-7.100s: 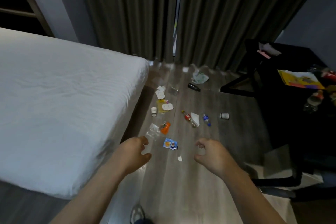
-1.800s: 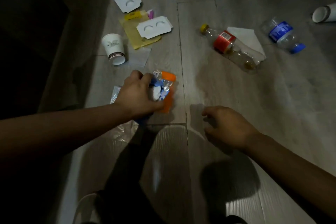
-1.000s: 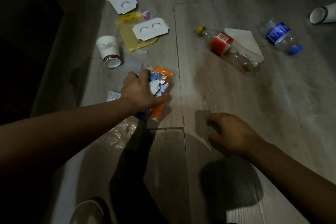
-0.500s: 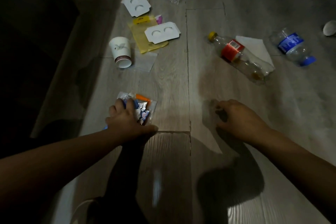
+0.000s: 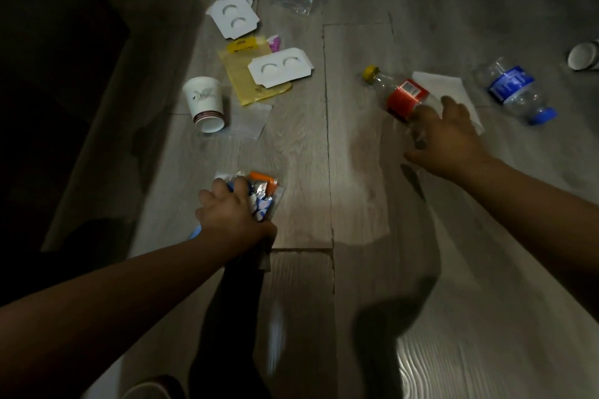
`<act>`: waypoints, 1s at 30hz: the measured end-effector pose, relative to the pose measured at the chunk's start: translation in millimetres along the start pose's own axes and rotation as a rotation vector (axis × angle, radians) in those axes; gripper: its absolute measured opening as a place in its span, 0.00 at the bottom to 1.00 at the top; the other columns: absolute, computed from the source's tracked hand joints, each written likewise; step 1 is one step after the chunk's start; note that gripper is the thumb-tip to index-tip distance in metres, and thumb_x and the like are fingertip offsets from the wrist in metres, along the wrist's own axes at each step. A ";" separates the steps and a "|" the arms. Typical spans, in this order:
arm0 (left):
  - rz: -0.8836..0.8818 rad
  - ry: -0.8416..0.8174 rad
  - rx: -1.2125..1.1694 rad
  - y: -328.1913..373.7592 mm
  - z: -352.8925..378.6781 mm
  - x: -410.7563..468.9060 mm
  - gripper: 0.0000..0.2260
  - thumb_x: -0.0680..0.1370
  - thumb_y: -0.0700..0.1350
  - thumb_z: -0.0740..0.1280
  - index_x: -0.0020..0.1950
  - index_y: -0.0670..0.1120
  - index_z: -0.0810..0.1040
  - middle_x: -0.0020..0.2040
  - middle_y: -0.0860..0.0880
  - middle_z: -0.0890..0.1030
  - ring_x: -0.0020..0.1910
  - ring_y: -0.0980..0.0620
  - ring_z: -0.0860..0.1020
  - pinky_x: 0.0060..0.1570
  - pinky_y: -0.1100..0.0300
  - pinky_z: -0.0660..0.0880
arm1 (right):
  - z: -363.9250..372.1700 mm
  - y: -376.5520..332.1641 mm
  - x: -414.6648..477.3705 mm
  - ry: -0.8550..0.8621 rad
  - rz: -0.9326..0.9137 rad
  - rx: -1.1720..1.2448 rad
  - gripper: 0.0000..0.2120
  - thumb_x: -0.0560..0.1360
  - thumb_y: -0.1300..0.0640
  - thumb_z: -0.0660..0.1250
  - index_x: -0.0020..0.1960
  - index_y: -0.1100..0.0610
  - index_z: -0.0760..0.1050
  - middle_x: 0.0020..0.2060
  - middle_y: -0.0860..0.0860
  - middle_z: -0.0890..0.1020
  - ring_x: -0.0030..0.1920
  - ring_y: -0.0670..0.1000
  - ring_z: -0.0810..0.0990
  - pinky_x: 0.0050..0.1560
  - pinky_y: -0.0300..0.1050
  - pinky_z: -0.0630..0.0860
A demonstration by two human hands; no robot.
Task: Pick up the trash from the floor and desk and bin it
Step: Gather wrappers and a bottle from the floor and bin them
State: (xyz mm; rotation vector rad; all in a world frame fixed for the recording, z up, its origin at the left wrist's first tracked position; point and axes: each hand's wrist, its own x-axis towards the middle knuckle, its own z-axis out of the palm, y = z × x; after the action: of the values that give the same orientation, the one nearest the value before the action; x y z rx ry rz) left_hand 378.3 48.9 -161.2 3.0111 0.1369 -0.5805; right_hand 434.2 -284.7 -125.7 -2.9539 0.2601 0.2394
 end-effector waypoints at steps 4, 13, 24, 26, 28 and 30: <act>0.020 0.023 0.011 -1.7 -1.3 3.9 0.42 0.63 0.64 0.73 0.70 0.50 0.59 0.65 0.41 0.64 0.60 0.40 0.66 0.57 0.48 0.69 | 9.1 6.9 29.1 -0.086 0.086 -0.040 0.50 0.67 0.45 0.74 0.77 0.47 0.45 0.74 0.63 0.52 0.73 0.68 0.52 0.72 0.68 0.49; 0.014 0.030 -0.116 -5.1 -3.1 13.7 0.39 0.63 0.58 0.75 0.68 0.51 0.60 0.60 0.40 0.67 0.55 0.40 0.70 0.53 0.48 0.71 | 28.6 -9.8 13.7 0.014 -0.097 -0.069 0.43 0.71 0.49 0.69 0.77 0.46 0.46 0.56 0.67 0.72 0.50 0.66 0.75 0.46 0.47 0.70; 0.079 -0.045 -0.472 33.2 -70.3 32.6 0.23 0.72 0.50 0.70 0.63 0.49 0.65 0.56 0.41 0.72 0.50 0.41 0.77 0.51 0.51 0.77 | -5.6 -35.1 -13.1 -0.133 -0.094 0.395 0.47 0.72 0.54 0.69 0.77 0.42 0.40 0.58 0.63 0.73 0.51 0.62 0.77 0.53 0.48 0.74; 0.117 -0.064 -0.486 46.5 -92.6 37.5 0.25 0.71 0.47 0.71 0.64 0.49 0.65 0.56 0.42 0.73 0.50 0.43 0.77 0.50 0.51 0.77 | -25.7 -40.3 -10.9 -0.119 -0.078 0.439 0.46 0.72 0.53 0.69 0.77 0.43 0.40 0.59 0.62 0.73 0.52 0.61 0.77 0.52 0.45 0.72; 0.145 -0.058 -0.494 58.6 -119.4 36.5 0.26 0.71 0.46 0.71 0.65 0.50 0.64 0.56 0.42 0.73 0.50 0.44 0.77 0.48 0.53 0.76 | -50.7 -48.2 -12.9 -0.086 -0.050 0.479 0.46 0.72 0.53 0.69 0.77 0.41 0.41 0.58 0.60 0.75 0.53 0.59 0.77 0.49 0.43 0.70; 0.156 -0.043 -0.541 68.3 -152.1 30.4 0.26 0.71 0.45 0.71 0.66 0.50 0.64 0.57 0.43 0.72 0.50 0.45 0.76 0.47 0.54 0.75 | -79.6 -56.3 -20.7 -0.080 -0.023 0.544 0.46 0.72 0.52 0.69 0.76 0.38 0.40 0.57 0.58 0.76 0.52 0.57 0.78 0.51 0.47 0.75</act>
State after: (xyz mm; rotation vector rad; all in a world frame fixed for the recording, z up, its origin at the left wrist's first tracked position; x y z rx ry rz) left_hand 469.2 -3.4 -28.2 2.4578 0.0452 -0.4949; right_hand 436.1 -240.9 -36.2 -2.4032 0.2355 0.2383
